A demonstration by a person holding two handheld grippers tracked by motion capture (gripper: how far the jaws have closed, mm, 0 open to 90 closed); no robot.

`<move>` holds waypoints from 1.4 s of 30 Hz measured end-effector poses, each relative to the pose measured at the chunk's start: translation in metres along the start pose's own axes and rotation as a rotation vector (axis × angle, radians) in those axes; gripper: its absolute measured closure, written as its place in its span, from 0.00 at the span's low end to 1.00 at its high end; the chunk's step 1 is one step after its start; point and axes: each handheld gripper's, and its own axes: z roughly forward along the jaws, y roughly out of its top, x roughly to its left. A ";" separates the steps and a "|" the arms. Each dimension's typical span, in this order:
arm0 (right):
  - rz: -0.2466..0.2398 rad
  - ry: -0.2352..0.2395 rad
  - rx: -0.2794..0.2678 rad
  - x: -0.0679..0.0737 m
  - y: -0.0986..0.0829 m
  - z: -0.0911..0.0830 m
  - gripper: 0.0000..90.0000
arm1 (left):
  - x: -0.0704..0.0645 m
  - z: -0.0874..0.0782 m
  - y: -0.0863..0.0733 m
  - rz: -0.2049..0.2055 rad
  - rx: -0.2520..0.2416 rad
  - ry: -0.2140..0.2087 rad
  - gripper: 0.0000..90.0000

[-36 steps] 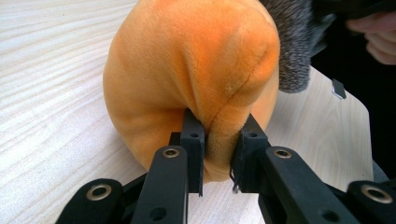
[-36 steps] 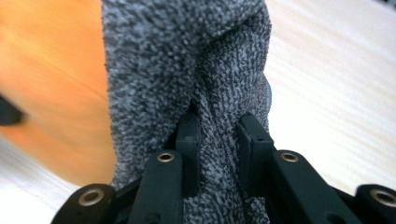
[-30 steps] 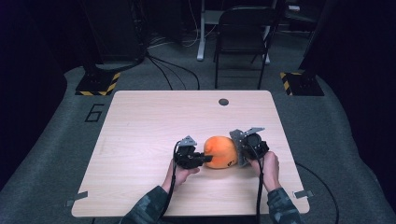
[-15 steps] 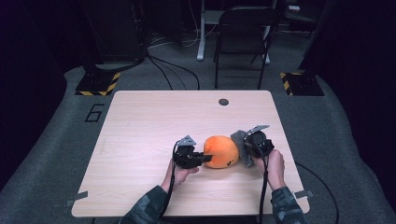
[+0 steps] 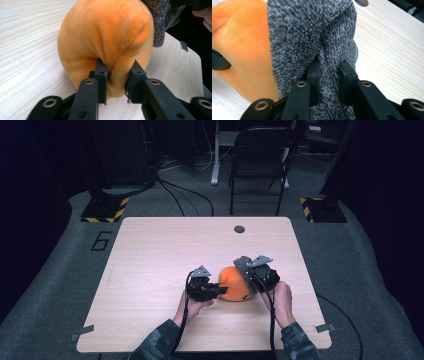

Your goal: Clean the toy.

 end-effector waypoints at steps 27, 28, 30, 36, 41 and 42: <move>0.013 -0.005 0.006 -0.004 -0.001 0.003 0.82 | 0.005 -0.001 -0.026 -0.030 0.047 0.181 0.58; 0.017 -0.005 0.008 -0.003 -0.002 0.002 0.82 | 0.003 0.000 -0.026 -0.034 0.048 0.178 0.61; 0.010 -0.004 0.008 -0.004 -0.001 0.002 0.82 | 0.002 0.003 -0.027 -0.015 0.044 0.178 0.70; 0.042 0.010 -0.038 -0.011 -0.001 -0.007 0.82 | 0.004 0.004 -0.029 0.007 0.036 0.172 0.91; 0.115 -0.016 -0.055 -0.038 -0.006 -0.019 0.82 | 0.005 0.004 -0.030 0.002 0.032 0.173 0.92; 0.128 -0.022 -0.042 -0.045 -0.009 -0.019 0.82 | 0.004 0.005 -0.030 0.005 0.031 0.173 0.92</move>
